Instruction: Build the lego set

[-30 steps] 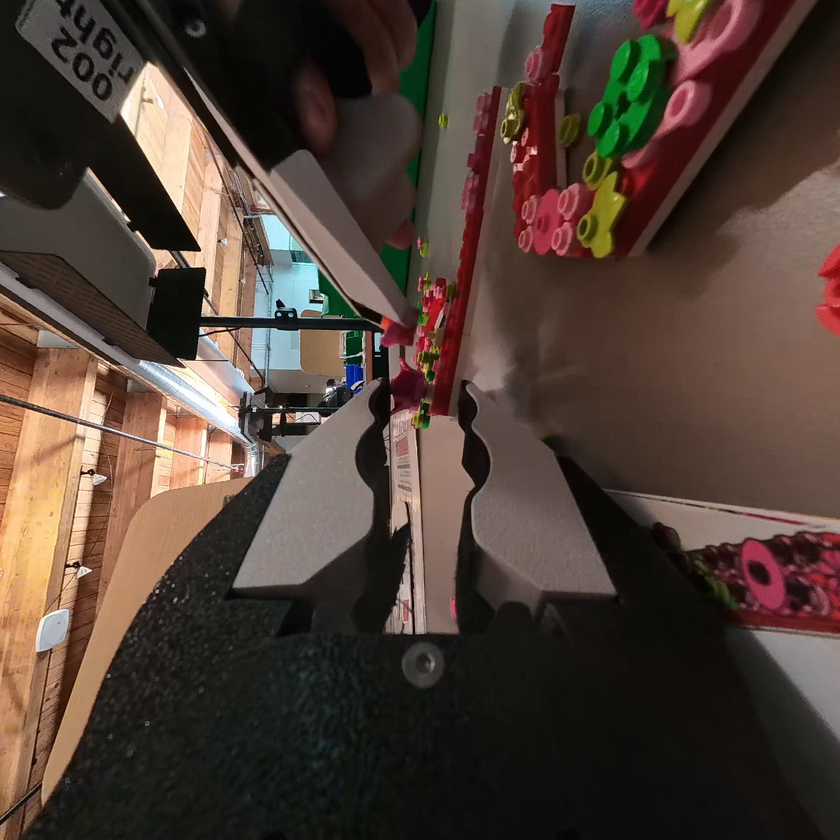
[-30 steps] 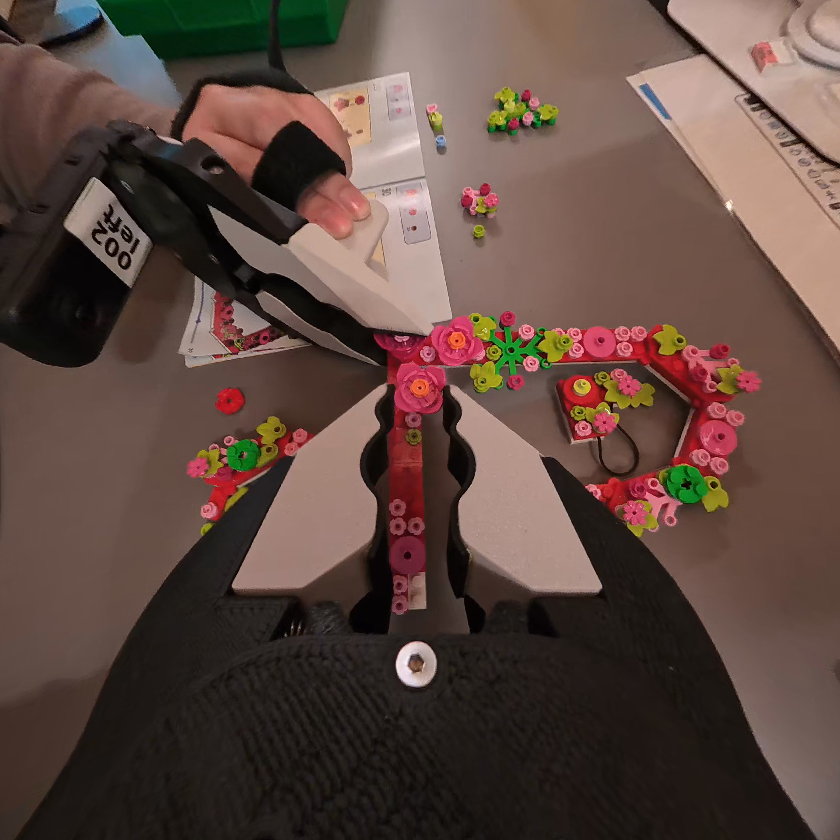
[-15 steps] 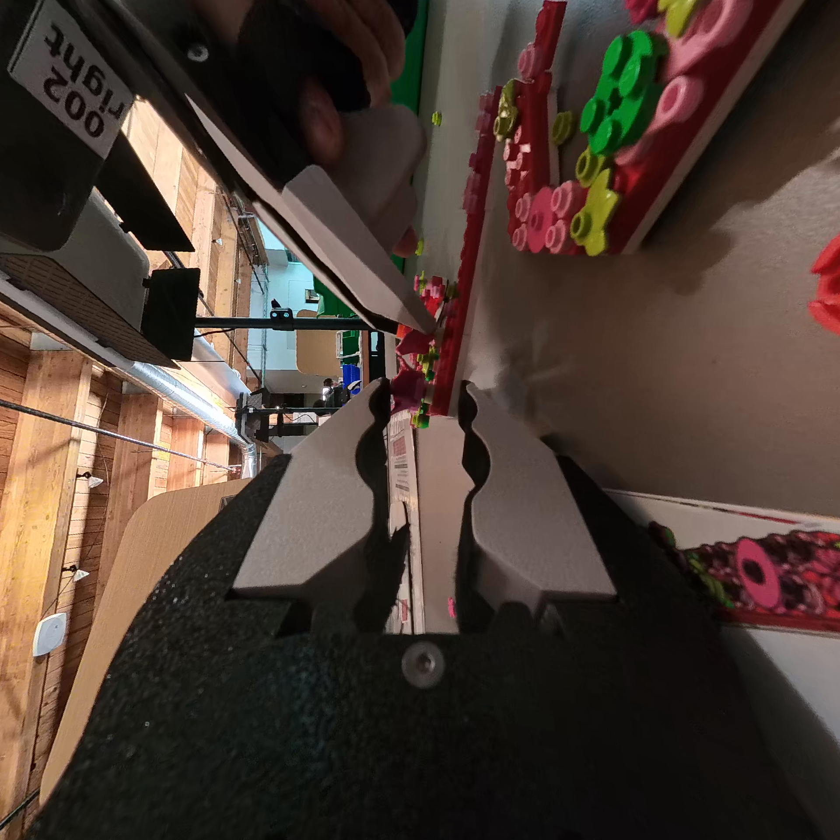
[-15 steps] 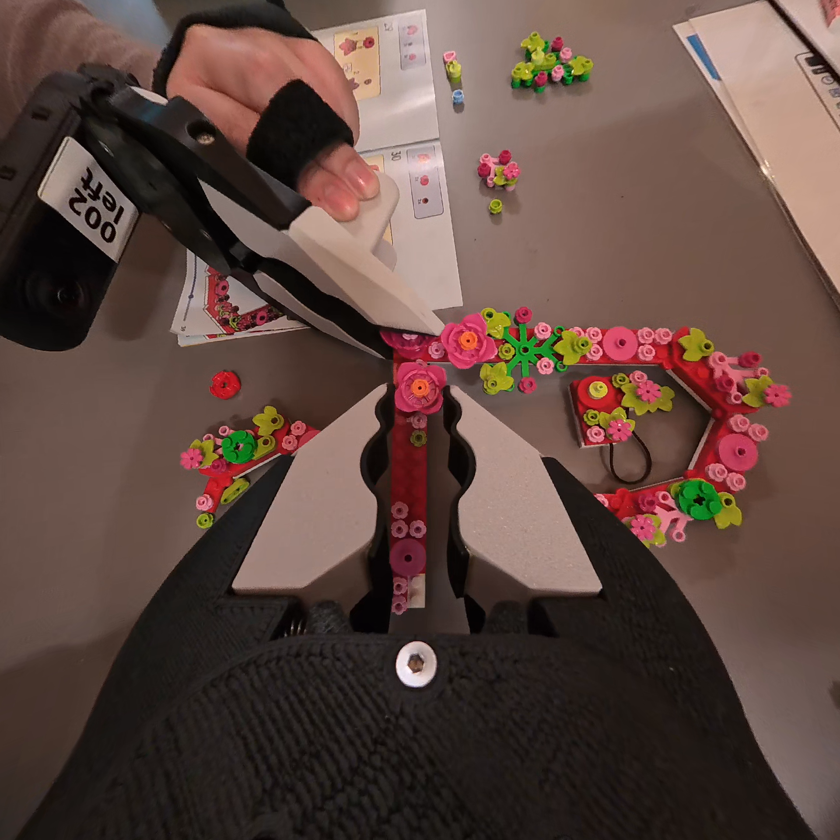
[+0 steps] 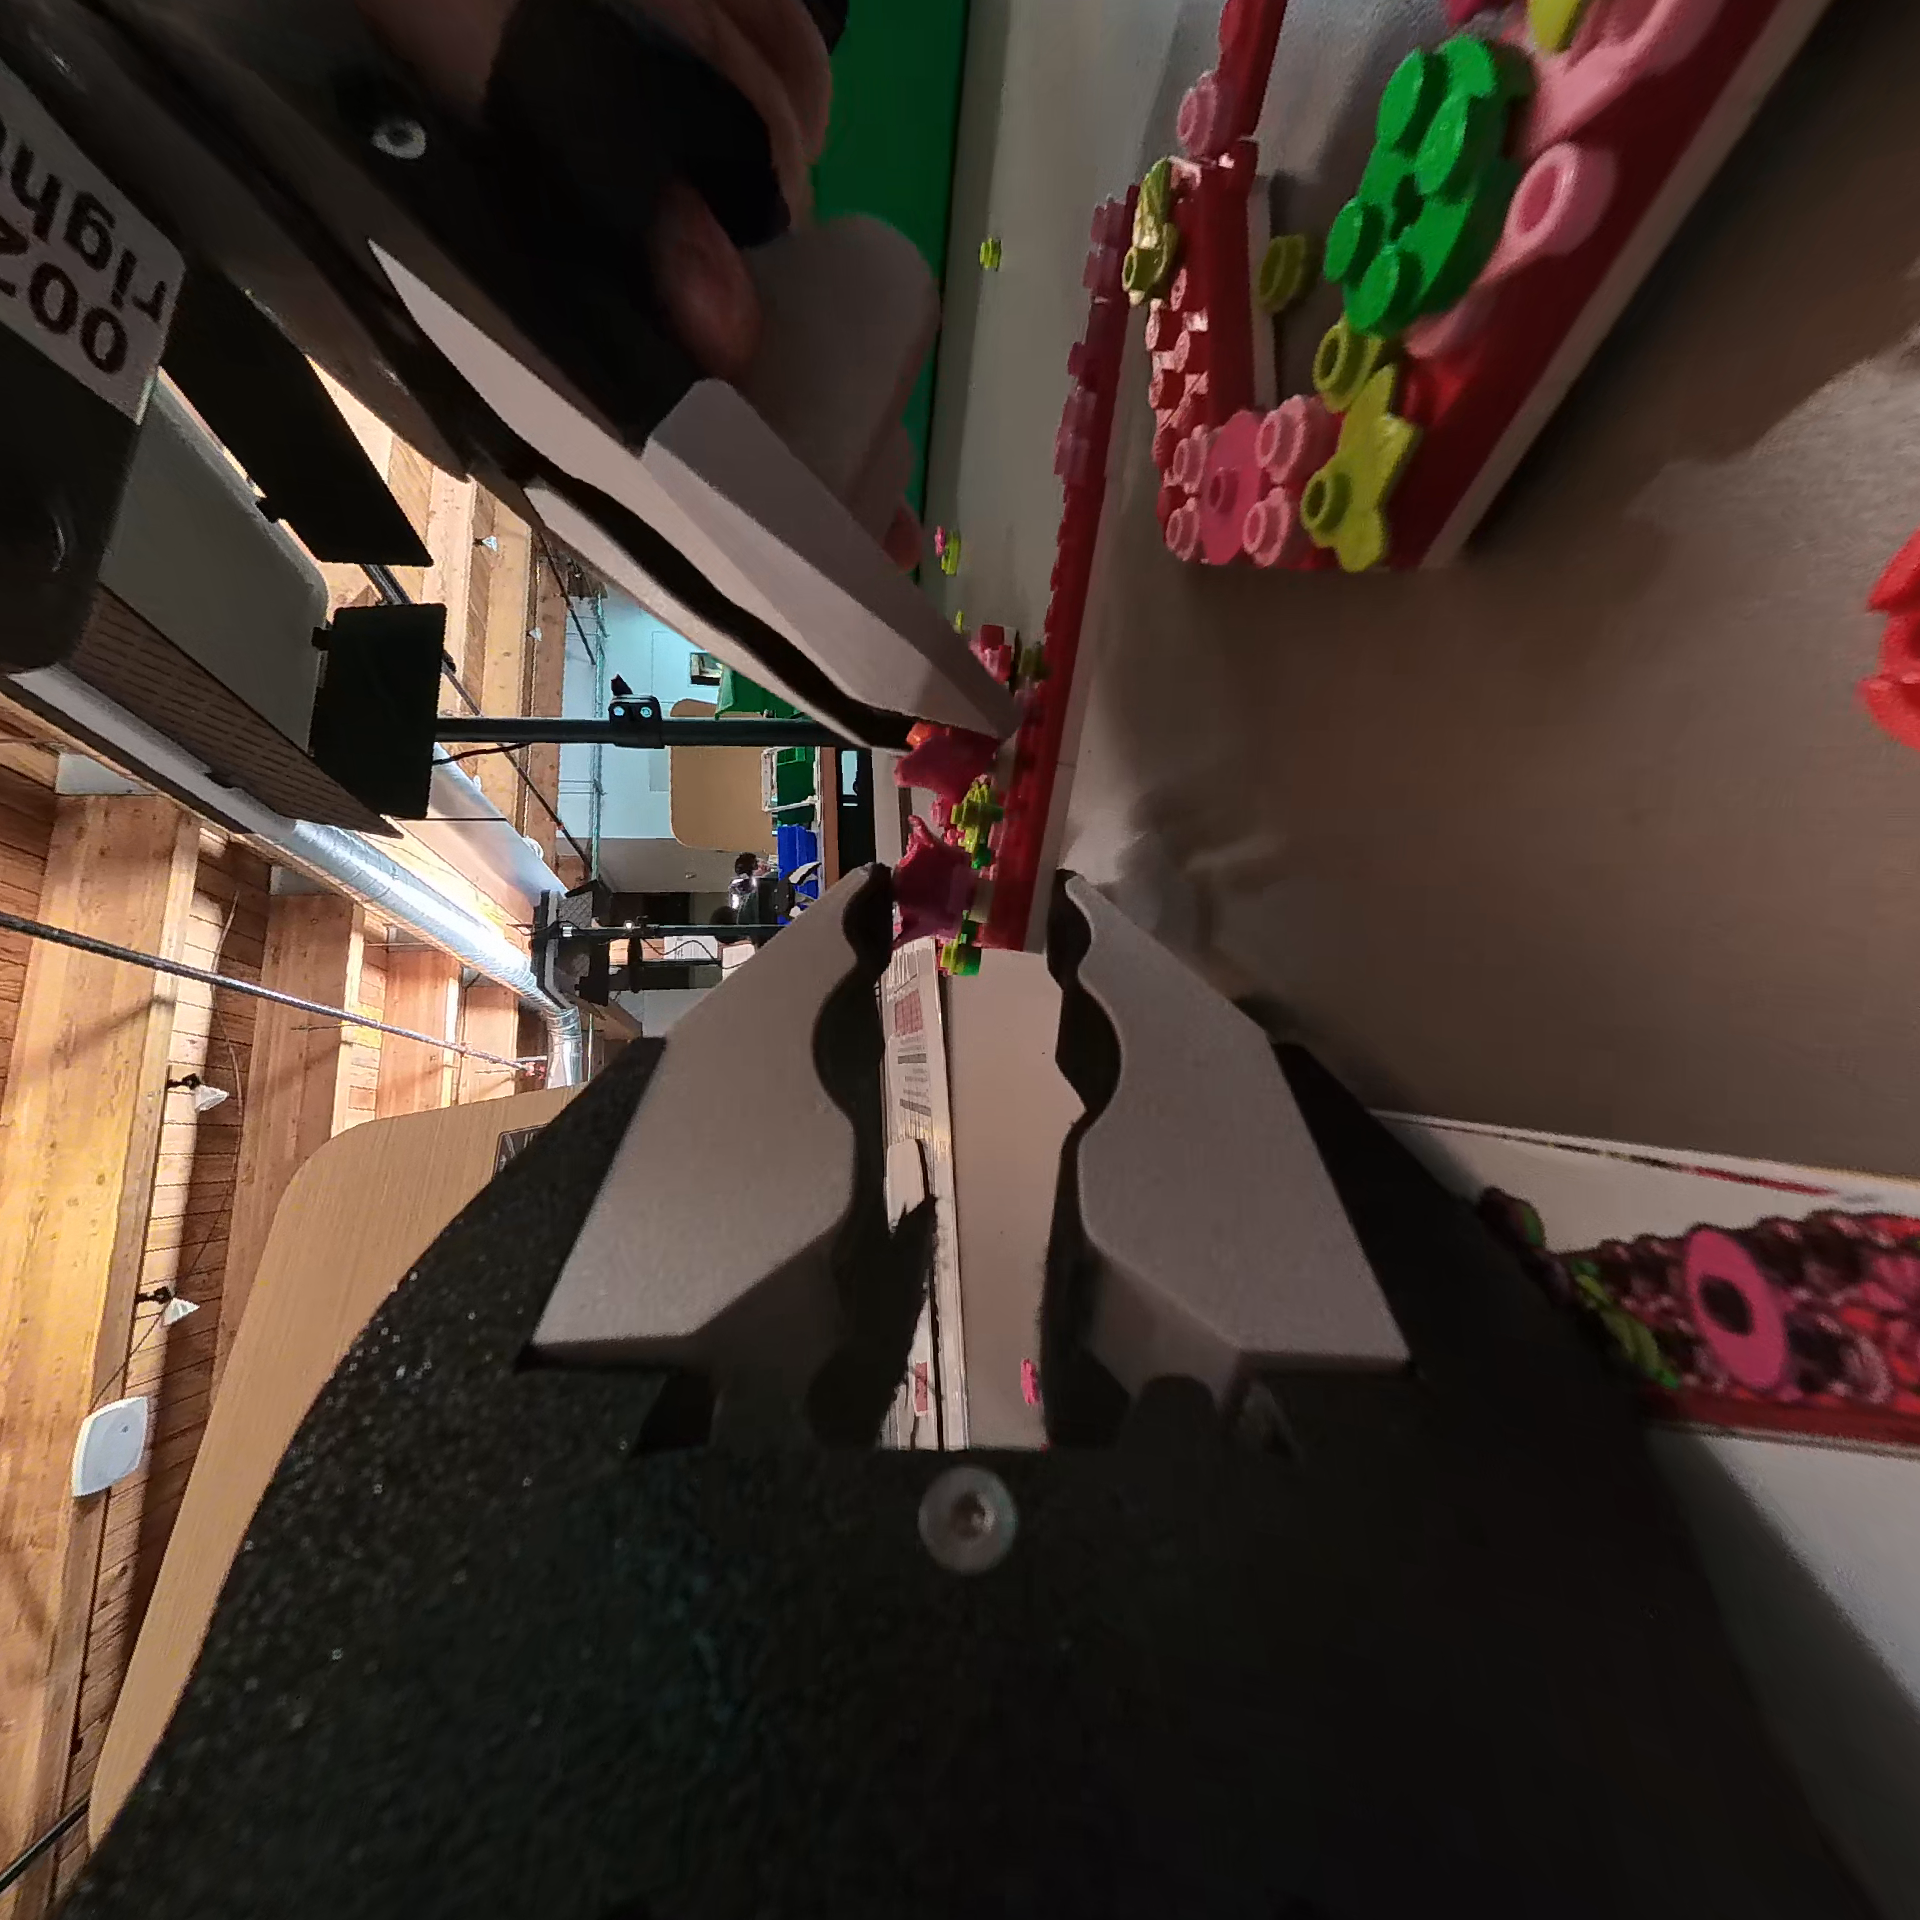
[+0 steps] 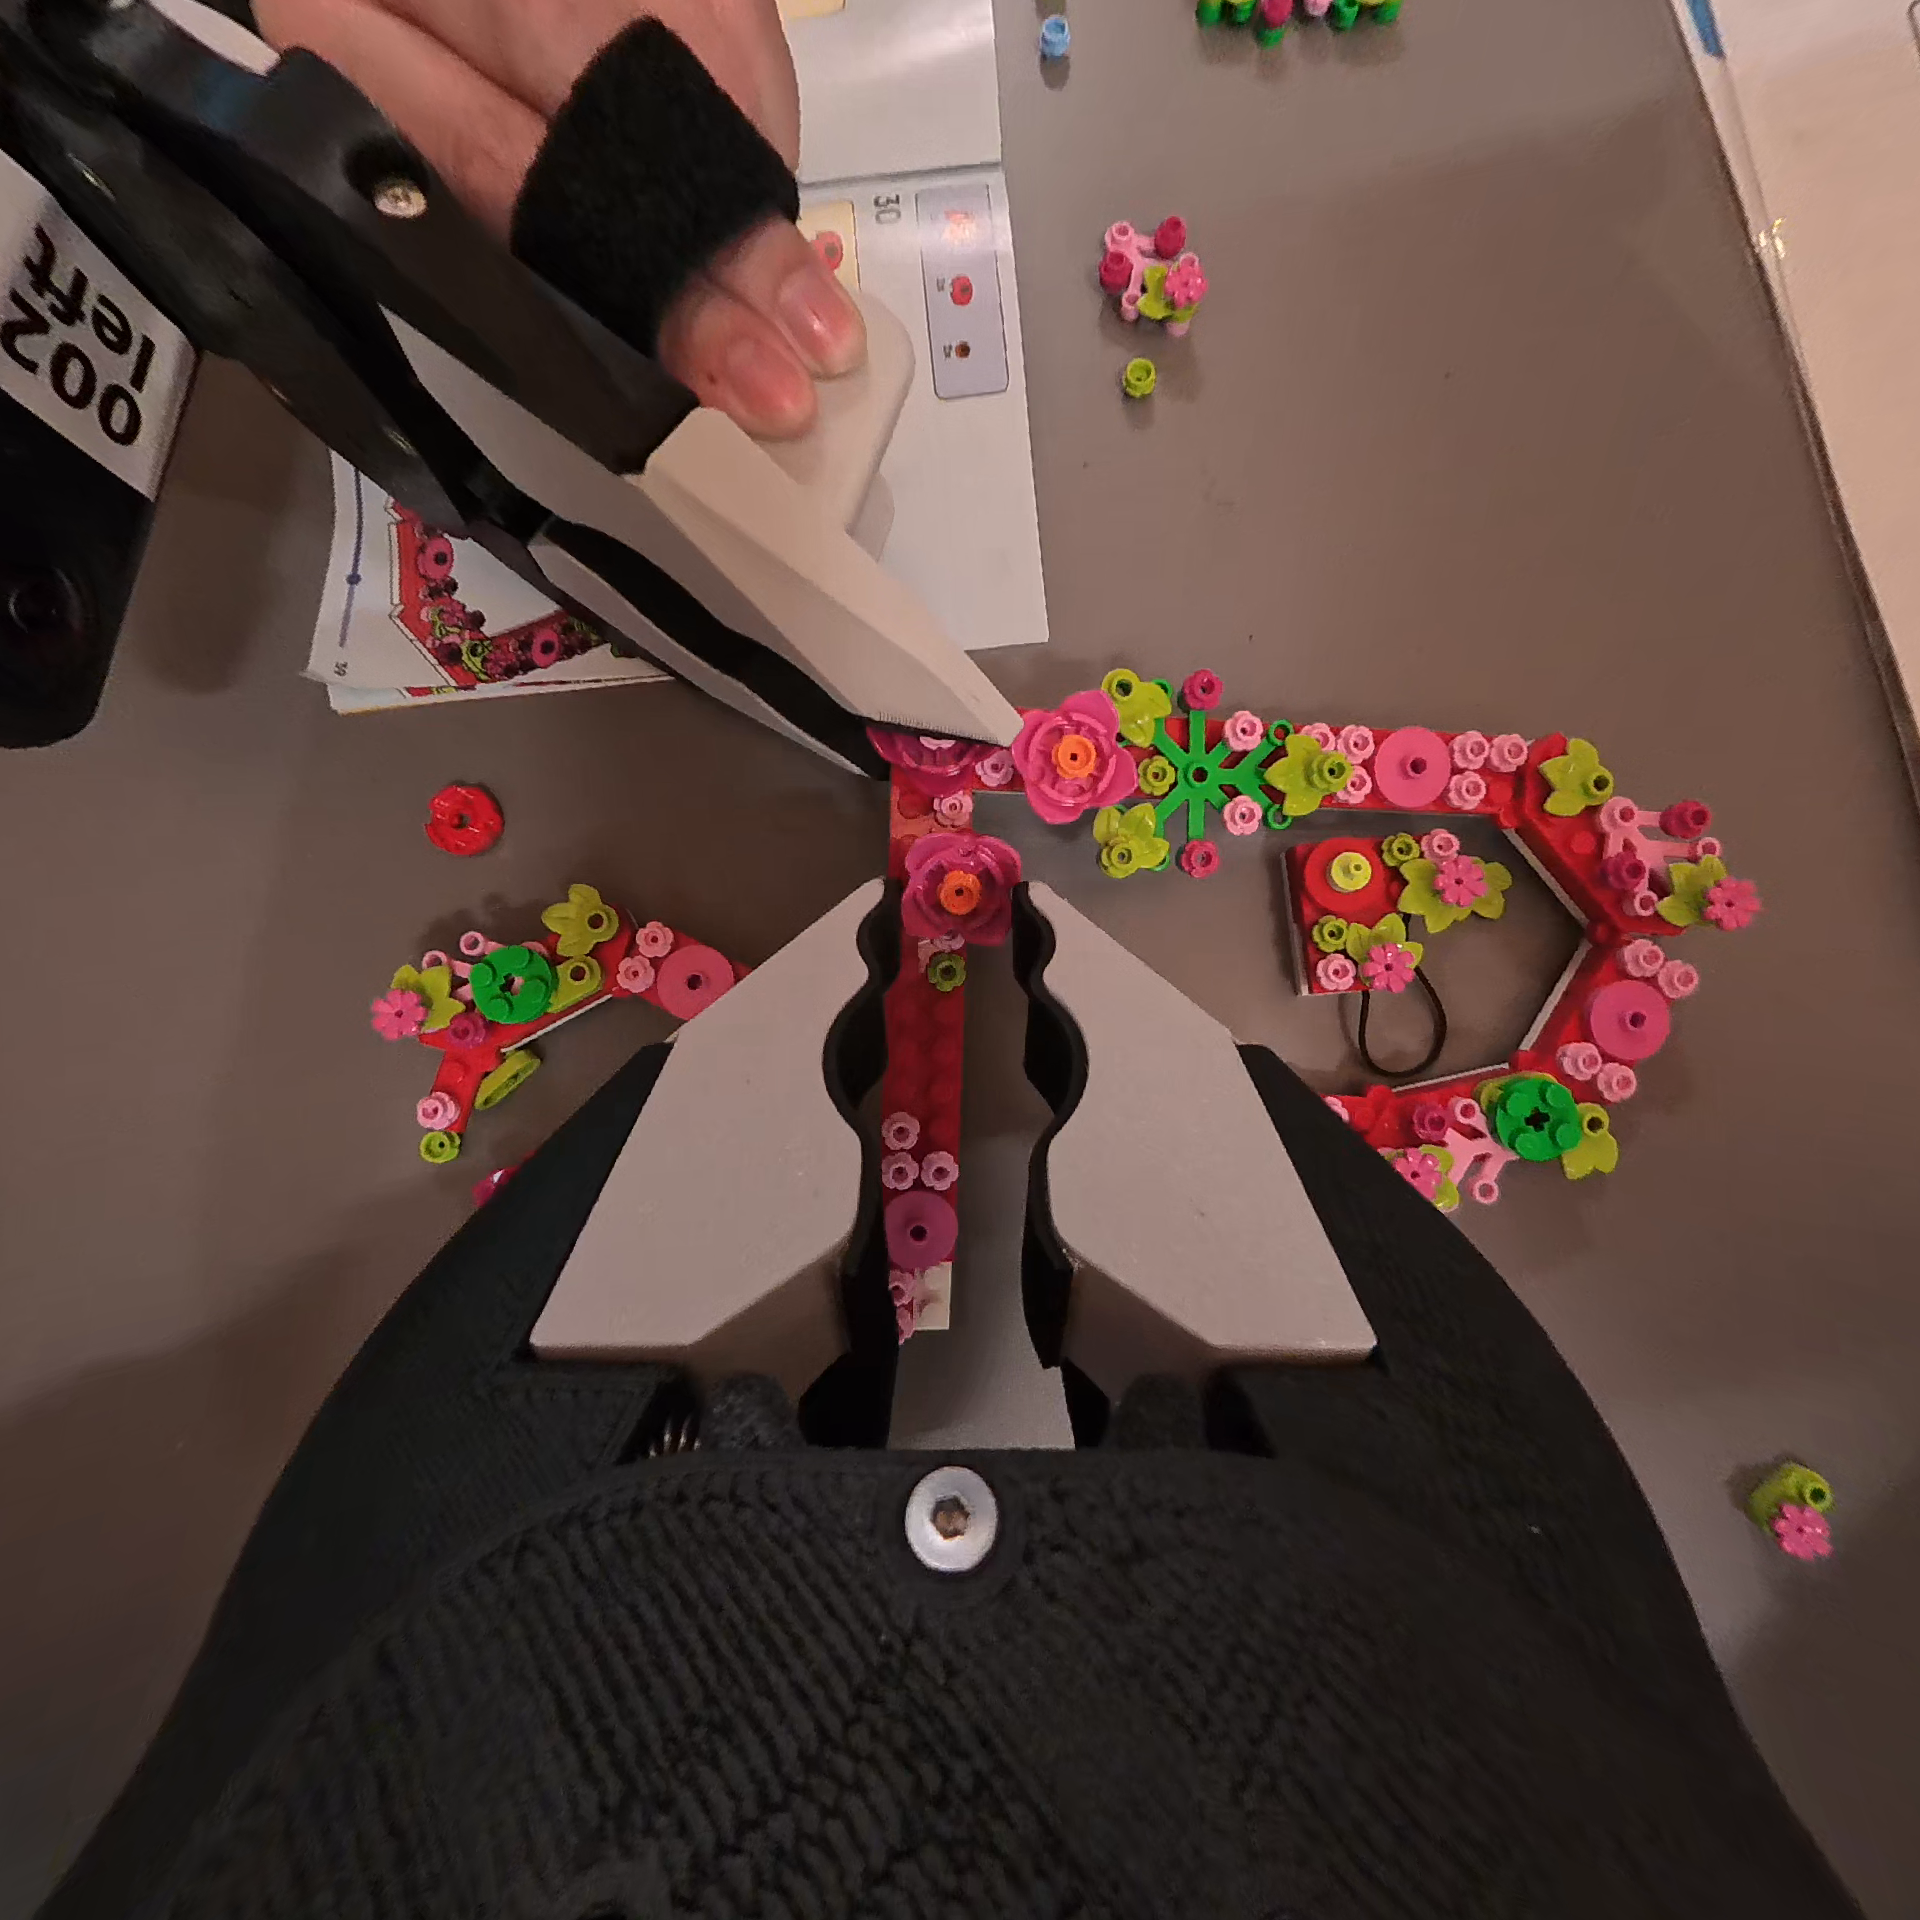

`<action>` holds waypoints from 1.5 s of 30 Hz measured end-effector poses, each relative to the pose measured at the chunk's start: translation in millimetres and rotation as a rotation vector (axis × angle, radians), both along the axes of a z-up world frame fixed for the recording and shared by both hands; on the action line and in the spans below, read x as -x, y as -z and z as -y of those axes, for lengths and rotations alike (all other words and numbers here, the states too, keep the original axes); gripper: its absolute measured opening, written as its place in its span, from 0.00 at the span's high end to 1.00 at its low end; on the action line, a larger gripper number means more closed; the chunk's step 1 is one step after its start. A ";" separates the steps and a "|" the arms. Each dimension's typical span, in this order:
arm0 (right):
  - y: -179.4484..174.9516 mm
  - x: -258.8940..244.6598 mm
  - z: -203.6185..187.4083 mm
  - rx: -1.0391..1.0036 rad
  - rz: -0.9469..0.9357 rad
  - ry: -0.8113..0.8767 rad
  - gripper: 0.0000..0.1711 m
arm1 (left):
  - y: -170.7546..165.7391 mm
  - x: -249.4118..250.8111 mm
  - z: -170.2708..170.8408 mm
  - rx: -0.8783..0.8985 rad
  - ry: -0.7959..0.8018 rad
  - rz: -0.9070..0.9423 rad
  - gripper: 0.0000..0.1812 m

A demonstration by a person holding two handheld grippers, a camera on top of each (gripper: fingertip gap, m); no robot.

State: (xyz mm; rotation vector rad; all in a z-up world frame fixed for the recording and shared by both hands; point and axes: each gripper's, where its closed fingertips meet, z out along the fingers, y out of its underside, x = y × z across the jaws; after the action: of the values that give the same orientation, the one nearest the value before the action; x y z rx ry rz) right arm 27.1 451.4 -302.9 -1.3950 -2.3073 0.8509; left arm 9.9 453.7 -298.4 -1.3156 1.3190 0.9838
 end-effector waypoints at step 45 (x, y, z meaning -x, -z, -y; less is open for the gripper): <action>24.3 -44.3 -83.7 -0.318 0.356 0.075 0.83 | -2.4 -1.7 -0.4 -0.003 0.006 0.027 0.85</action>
State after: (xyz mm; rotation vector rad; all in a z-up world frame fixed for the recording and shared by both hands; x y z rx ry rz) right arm 71.4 535.1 -327.2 -1.5721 -2.4833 0.2072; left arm 11.6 454.1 -296.0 -1.3179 1.2997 0.9605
